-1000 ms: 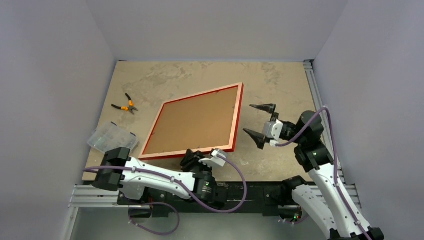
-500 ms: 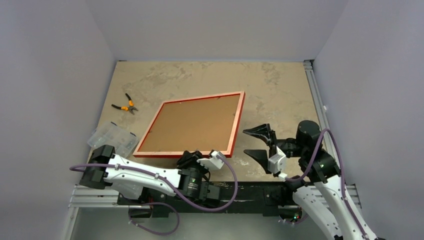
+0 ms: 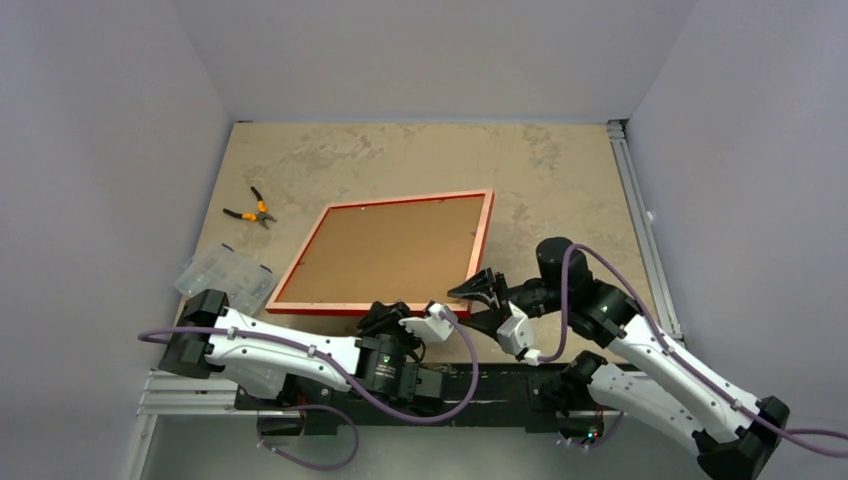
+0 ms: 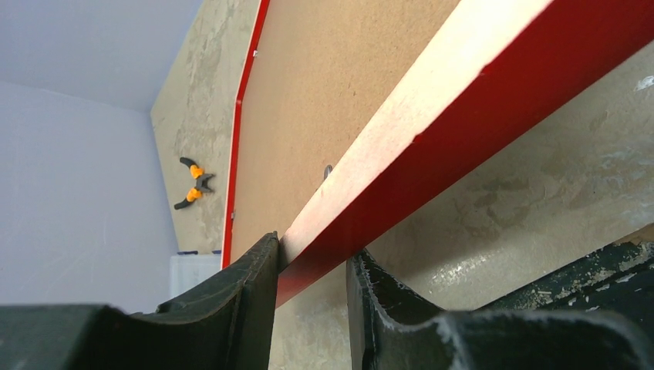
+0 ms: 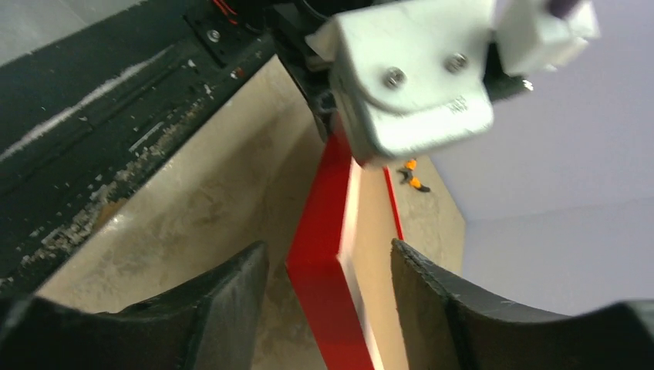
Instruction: Put the photo into the frame
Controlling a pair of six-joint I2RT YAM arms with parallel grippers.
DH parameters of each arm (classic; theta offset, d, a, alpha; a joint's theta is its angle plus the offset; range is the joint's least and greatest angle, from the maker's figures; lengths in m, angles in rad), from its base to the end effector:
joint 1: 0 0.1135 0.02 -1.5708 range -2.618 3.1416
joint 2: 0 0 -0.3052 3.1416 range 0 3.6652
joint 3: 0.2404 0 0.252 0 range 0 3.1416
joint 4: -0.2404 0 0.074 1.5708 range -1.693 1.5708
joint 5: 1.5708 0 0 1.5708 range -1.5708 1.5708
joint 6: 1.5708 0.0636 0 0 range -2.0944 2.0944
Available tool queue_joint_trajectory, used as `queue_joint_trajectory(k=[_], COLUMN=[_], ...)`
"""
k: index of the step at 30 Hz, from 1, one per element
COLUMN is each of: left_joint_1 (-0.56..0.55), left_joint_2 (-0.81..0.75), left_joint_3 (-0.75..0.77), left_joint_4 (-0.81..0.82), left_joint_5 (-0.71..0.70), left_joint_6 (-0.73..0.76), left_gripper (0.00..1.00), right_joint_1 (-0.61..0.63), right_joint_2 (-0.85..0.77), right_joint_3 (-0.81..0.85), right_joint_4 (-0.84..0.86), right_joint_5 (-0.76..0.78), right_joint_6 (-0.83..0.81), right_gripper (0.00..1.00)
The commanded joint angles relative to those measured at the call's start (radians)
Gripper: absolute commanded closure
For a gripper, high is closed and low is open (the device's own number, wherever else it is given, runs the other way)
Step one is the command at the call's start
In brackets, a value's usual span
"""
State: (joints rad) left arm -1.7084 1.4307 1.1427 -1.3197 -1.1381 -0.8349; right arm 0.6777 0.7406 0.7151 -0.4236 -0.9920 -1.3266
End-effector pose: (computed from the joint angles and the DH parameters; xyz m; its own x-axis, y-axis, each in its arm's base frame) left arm 0.0263 -0.2312 0.3031 -0.2124 0.7317 -0.6477 0.3773 0.6728 0.6363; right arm 0.0749 0.1286 0.3259 0.8211 -0.0205 -0.5705 -0.5531 -0.2754 -0.7862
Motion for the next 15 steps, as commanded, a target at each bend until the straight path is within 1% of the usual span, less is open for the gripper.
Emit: queue_joint_trajectory(k=[1,2,3,9,13,15], left_joint_1=[-0.002,-0.001,-0.002,-0.002,-0.001,-0.002], left_joint_2=[-0.061,-0.065,-0.068,-0.073,-0.08,-0.083], left_joint_3=[0.057,0.058,0.06,0.072,0.074,0.077], left_joint_4=[0.082,0.081,0.081,0.072,0.076,0.078], left_joint_5=[-0.005,-0.005,-0.003,0.0,0.006,0.004], left_joint_6=[-0.039,-0.039,-0.037,-0.039,-0.039,-0.039], left_gripper=[0.74,0.74,0.74,0.74,0.73,0.66], right_joint_1=[0.125,0.14,0.149,0.172,0.172,0.172], right_joint_2=[0.037,0.048,0.057,0.034,0.015,0.018], right_joint_3=[-0.015,-0.011,-0.012,-0.059,-0.061,-0.05], right_joint_4=[0.127,0.134,0.144,0.303,0.316,0.317], right_joint_5=[0.162,0.186,0.2,0.281,0.339,0.349], right_joint_6=[0.045,0.051,0.058,0.157,0.185,0.221], right_gripper=[0.51,0.58,0.62,0.84,0.99,1.0])
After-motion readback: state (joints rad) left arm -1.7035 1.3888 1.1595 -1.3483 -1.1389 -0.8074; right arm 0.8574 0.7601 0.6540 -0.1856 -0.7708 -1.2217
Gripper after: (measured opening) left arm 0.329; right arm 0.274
